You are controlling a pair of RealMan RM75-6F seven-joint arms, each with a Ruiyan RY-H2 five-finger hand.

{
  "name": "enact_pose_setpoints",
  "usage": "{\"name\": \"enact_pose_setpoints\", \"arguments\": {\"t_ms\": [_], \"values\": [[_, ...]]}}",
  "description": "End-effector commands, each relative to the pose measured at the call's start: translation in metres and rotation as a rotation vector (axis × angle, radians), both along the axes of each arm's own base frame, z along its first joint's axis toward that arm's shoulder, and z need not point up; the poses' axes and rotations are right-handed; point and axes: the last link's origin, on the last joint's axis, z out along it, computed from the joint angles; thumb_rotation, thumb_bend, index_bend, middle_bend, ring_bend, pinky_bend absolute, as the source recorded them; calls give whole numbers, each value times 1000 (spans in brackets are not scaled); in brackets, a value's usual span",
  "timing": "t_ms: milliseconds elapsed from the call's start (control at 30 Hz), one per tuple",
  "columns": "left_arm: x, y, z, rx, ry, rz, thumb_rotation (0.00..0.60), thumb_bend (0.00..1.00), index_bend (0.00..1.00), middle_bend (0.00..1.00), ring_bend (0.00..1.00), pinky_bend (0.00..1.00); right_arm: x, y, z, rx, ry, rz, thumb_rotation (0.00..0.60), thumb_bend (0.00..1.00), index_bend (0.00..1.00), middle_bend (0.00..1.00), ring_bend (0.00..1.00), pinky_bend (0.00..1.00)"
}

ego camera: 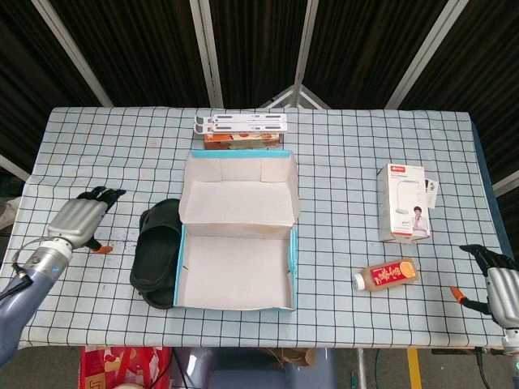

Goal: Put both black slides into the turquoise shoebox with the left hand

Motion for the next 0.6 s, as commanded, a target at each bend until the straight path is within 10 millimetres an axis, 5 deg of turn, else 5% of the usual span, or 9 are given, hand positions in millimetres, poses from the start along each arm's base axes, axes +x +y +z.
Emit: {"name": "enact_pose_setpoints", "arguments": {"t_ms": [33, 600], "values": [[16, 16, -27, -46, 28, -14, 600, 167, 0, 101, 49, 142, 1, 0, 0, -3, 1, 3, 600, 233, 259, 252, 260, 243], [40, 49, -87, -66, 130, -59, 600, 167, 0, 118, 49, 137, -1, -1, 0, 2, 8, -9, 600, 234, 259, 252, 261, 242]]}}
